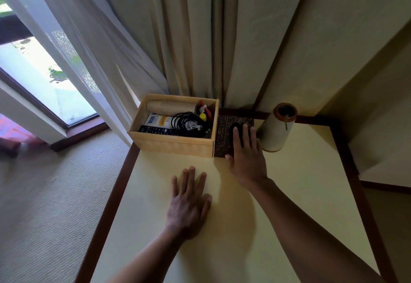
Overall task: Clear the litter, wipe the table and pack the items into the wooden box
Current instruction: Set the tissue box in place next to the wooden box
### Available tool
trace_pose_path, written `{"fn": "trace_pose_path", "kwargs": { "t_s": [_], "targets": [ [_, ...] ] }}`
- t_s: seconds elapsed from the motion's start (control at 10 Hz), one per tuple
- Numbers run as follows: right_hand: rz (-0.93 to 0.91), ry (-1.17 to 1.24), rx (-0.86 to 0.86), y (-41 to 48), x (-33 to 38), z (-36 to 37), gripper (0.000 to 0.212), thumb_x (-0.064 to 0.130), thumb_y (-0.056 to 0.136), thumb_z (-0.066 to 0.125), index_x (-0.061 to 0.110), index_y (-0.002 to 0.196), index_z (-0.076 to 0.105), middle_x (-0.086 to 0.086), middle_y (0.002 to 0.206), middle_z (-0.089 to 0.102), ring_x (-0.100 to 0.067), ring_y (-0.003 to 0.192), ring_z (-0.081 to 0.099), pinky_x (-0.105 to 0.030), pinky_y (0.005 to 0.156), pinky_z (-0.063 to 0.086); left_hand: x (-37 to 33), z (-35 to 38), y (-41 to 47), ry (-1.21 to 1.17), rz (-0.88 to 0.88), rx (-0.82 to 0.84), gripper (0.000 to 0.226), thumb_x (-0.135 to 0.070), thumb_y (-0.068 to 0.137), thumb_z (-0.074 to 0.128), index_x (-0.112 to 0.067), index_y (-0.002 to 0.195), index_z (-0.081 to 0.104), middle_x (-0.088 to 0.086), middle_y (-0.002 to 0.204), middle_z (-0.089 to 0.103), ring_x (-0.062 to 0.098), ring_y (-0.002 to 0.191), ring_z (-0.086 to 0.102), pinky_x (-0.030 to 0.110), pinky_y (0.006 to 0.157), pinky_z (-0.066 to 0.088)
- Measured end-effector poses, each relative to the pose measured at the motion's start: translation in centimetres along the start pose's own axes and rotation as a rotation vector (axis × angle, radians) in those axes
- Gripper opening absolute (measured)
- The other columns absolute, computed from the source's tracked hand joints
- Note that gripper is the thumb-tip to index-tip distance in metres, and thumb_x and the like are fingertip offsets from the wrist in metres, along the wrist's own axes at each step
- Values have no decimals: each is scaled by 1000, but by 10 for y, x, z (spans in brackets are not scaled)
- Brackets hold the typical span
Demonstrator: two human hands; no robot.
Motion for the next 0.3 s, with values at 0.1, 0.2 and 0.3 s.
{"fn": "trace_pose_path", "kwargs": {
  "t_s": [0.1,0.2,0.3],
  "targets": [
    [14,-13,0,-12,-3,-10,82,40,98,53,15,161,9,-17,169,6,-37,156,1,-50,126,15,-1,-1,4,1,-20,51,70,-59,102,12,-30,162,-12,7,166,-30,25,151,-33,53,124,-15],
    [5,-27,-14,-29,-6,-26,76,39,99,50,15,161,14,-15,169,10,-36,156,3,-50,125,17,-2,-15,7,-32,-31,58,75,-61,96,19,-27,163,12,12,171,-5,34,157,-8,56,126,0],
    [7,-61,-15,-50,-12,-49,68,38,100,48,15,159,23,-15,166,19,-37,155,10,-52,124,20,-13,-52,11,-8,15,1,67,-57,99,33,-24,157,27,12,168,14,38,155,12,60,123,18]
  ]
}}
Point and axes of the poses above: each hand's wrist, its own y-axis towards the middle knuckle, its own z-axis out of the palm, x = y × z, the point moved 7 cm from there along y, towards the middle knuckle
